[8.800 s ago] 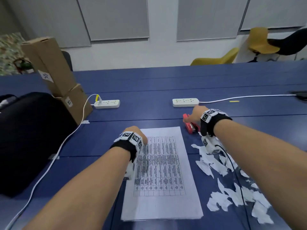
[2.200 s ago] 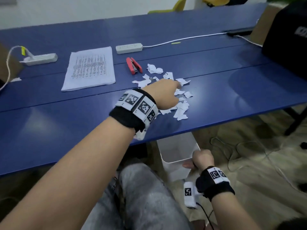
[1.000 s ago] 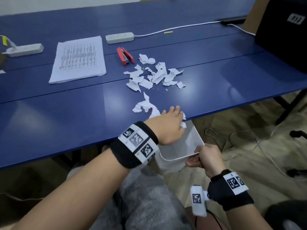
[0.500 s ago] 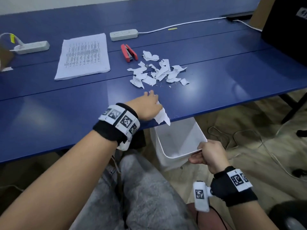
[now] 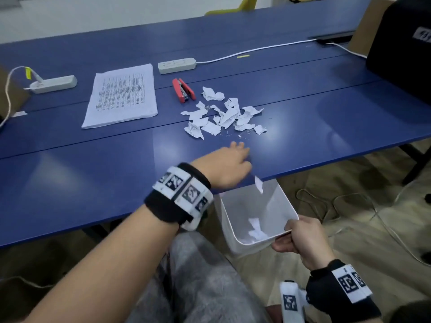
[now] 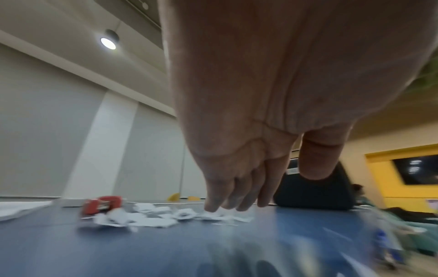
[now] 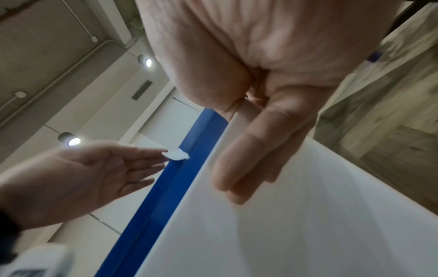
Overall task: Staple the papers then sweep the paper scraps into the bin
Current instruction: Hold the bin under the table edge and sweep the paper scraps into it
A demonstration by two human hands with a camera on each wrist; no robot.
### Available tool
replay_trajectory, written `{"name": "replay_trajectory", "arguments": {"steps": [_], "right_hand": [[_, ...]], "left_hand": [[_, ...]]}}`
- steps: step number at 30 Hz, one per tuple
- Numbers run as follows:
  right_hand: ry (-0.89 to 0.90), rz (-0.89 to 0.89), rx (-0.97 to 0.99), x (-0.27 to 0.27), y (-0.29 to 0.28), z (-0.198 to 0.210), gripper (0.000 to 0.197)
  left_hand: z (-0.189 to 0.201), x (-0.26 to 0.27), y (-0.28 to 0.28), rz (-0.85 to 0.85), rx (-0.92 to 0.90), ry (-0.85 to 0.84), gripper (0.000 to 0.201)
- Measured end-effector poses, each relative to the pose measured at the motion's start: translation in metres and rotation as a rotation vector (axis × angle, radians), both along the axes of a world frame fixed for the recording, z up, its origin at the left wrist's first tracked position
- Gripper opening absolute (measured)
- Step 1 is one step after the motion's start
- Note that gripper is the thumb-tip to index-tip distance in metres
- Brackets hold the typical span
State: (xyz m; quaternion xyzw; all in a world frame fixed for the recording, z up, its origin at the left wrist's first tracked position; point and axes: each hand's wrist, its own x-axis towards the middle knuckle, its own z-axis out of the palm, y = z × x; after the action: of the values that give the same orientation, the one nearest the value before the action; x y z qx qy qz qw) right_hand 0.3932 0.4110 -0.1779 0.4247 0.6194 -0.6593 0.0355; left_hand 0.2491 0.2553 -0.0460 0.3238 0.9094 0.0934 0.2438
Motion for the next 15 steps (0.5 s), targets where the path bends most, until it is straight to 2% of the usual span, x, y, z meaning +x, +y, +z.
{"name": "replay_trajectory", "arguments": {"steps": [4,7,11,15], "right_hand": [[-0.020,0.000,0.001,0.000,0.001,-0.003,0.022],[-0.039,-0.004,0.000,-0.004,0.000,-0.003,0.019],[-0.040,-0.018,0.013,-0.013,0.001,0.000,0.018],[-0.027,-0.005,0.016,-0.022,0.001,0.003,0.020]], "left_hand": [[0.011,-0.064,-0.011,0.177,-0.082,0.118,0.045],[0.010,-0.098,-0.018,0.262,-0.161,0.132,0.043],[0.002,-0.104,-0.015,0.245,-0.191,0.079,0.044],[0.001,-0.079,-0.011,0.140,-0.204,0.039,0.047]]}}
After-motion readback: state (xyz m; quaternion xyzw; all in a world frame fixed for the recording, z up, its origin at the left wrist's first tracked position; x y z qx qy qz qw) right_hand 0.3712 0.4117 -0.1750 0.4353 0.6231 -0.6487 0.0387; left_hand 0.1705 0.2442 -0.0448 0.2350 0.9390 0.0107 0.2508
